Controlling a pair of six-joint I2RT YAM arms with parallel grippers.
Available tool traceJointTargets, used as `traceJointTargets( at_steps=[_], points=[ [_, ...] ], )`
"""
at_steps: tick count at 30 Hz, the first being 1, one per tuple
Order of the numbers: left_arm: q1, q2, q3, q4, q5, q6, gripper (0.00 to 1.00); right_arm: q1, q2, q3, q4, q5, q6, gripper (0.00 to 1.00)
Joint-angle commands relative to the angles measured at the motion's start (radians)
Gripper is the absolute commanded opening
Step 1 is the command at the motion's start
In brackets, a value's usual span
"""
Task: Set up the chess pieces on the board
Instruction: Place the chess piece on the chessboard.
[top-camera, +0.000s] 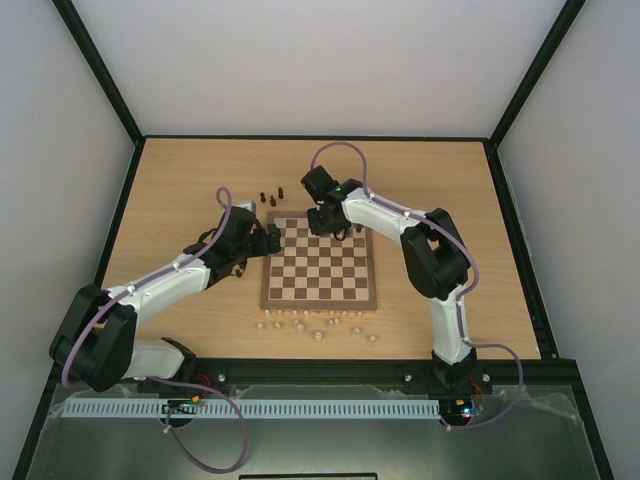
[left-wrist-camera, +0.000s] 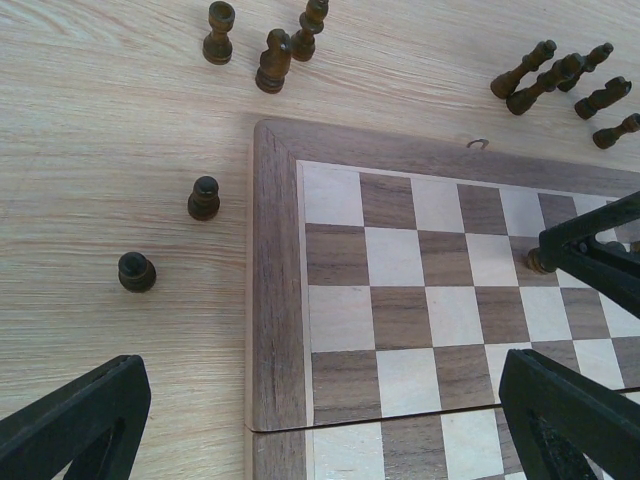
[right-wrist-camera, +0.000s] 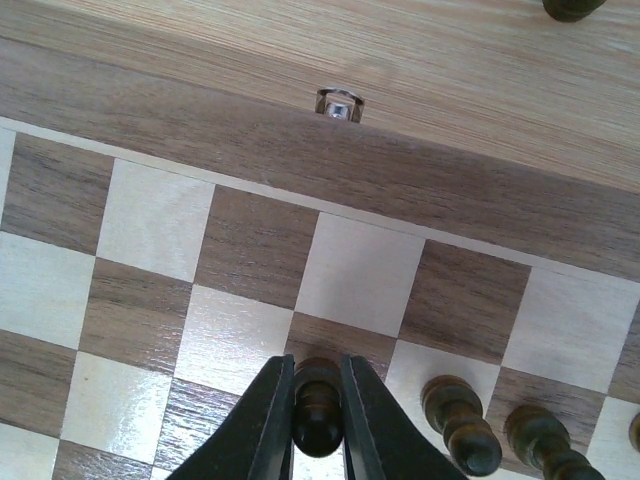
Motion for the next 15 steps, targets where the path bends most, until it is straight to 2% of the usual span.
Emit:
traceJointTargets(
  at_steps=[1,10,15],
  points=[
    [0.009,-0.018,-0.012,0.005,-0.007,0.001,0.99,0.003,0.022,0.029,-0.068,0.015,-0.005,0.14],
    [0.008,-0.015,-0.014,0.007,-0.007,0.0,0.99,0.004,0.016,0.028,-0.065,0.007,-0.009,0.2],
    [0.009,-0.011,-0.012,0.006,-0.015,0.002,0.99,0.004,-0.056,-0.012,0.0,-0.039,-0.012,0.24]
  ],
)
